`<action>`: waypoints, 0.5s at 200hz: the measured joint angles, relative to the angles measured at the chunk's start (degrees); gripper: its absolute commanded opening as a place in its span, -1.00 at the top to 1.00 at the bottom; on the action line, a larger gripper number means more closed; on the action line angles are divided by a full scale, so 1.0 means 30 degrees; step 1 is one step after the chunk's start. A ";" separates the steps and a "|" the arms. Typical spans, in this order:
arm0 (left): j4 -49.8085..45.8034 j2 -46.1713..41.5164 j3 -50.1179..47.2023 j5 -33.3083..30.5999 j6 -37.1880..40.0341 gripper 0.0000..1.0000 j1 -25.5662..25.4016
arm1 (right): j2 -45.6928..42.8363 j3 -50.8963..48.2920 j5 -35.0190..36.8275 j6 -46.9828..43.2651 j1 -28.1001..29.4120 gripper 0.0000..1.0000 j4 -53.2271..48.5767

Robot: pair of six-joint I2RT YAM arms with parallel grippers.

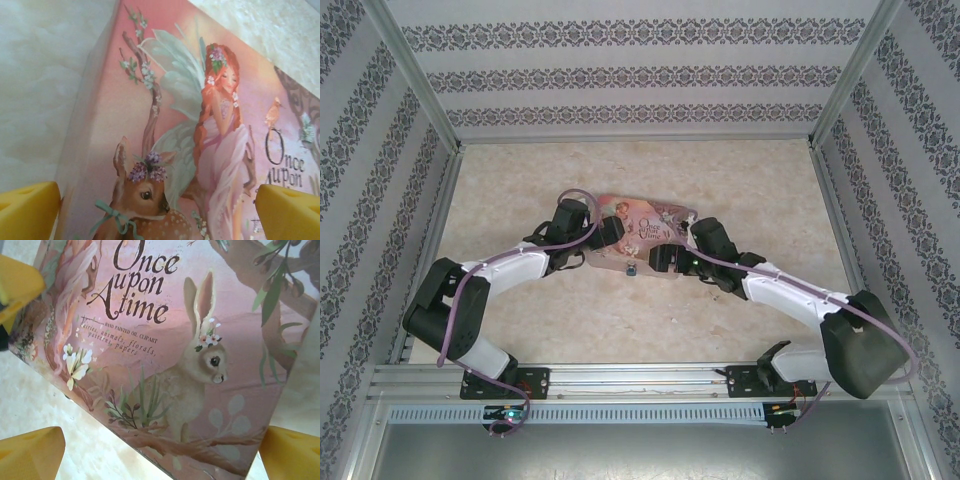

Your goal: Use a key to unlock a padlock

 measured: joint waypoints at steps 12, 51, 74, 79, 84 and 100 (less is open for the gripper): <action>0.0007 -0.0277 0.0044 0.0364 0.0022 -0.99 0.0058 | -0.0699 0.0000 0.0444 -0.0102 -0.0022 -0.97 -0.0787; 0.0066 -0.3191 -0.0423 0.0758 0.0525 -0.99 0.0823 | -0.3716 0.0000 0.2164 0.0022 -0.0605 -0.95 -0.3220; 0.0073 -0.6033 -0.1537 0.0328 0.0816 -0.99 0.1027 | -0.5326 -0.0095 0.2747 0.0699 -0.1479 -0.85 -0.4765; 0.0036 -0.6761 -0.1902 0.0189 0.0867 -0.99 0.1035 | -0.5654 -0.0182 0.2812 0.0882 -0.1705 -0.84 -0.5093; 0.0022 -0.7278 -0.2200 0.0051 0.0889 -0.99 0.1035 | -0.5931 -0.0291 0.2841 0.1107 -0.1931 -0.86 -0.5370; -0.0226 -0.9151 -0.3417 -0.0466 0.0867 -0.99 0.1035 | -0.6630 -0.0772 0.2885 0.1785 -0.2572 -0.86 -0.6266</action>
